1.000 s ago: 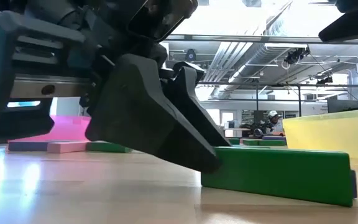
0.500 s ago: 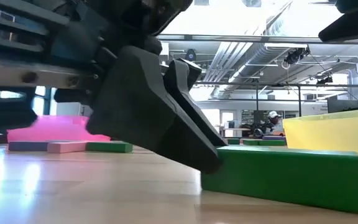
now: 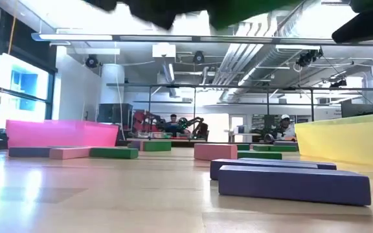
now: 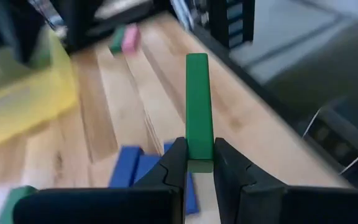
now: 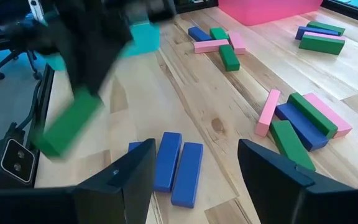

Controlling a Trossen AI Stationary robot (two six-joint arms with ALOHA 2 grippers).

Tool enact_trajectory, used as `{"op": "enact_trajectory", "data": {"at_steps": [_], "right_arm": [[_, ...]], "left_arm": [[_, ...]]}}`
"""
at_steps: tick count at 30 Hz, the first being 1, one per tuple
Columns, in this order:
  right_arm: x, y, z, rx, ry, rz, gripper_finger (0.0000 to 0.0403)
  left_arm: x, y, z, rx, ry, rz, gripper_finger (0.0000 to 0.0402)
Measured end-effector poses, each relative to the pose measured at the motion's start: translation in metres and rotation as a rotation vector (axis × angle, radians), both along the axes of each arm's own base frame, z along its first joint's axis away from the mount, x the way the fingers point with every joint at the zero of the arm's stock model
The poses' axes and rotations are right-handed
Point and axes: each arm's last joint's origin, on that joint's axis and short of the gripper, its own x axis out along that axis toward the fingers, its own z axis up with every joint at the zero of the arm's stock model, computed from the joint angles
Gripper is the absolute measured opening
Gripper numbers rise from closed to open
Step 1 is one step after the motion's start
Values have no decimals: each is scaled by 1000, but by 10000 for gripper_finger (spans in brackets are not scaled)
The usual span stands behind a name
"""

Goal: Sort blocks
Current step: Put the green block into the pink bin

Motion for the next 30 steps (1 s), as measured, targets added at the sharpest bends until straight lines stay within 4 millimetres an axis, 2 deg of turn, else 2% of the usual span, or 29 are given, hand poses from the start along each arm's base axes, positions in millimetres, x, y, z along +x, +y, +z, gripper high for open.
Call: {"op": "enact_trajectory", "data": {"at_steps": [4,7,11,14,18,23,30], "right_arm": [[0,0,0,0,0,0,213],[0,0,0,-3,-4,-4,213],[0,0,0,-15,-12,-11,213],[0,-1,0,-17,-11,-11,213],[1,-1,1,-28,-10,-6,213],[1,-1,1,-39,-16,-12,213],[1,-1,1,-41,-21,-16,213]], "left_arm": [[-26,-8,39,-4,-47,40,26],[-52,-12,58,54,-44,109,26],[-83,-12,74,84,-24,248,25],[-105,-3,83,75,-35,430,25],[-124,32,93,-2,-4,689,25],[-133,94,96,-33,74,1041,24],[-145,178,91,62,360,1535,25]]}}
